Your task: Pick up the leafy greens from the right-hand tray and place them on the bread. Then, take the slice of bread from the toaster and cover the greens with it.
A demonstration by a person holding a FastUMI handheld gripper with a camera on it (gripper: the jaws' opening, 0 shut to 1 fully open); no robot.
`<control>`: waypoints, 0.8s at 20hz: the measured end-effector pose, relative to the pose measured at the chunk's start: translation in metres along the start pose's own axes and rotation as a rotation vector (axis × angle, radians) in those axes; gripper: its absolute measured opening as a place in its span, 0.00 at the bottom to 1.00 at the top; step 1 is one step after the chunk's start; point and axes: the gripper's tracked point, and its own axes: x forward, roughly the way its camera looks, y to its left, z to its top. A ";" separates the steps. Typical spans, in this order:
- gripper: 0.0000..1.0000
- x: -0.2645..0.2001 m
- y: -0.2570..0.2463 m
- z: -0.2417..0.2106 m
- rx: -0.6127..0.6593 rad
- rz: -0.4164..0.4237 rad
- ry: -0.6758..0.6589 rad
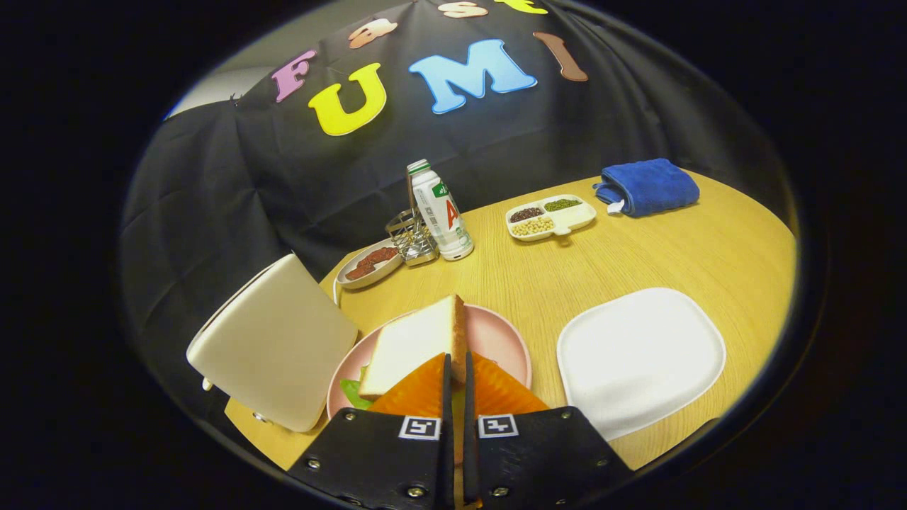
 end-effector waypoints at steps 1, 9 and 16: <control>0.05 0.000 0.000 -0.001 -0.018 -0.006 -0.004; 0.13 -0.002 -0.008 0.008 -0.186 -0.107 -0.055; 0.18 -0.005 -0.004 0.018 -0.212 -0.116 -0.078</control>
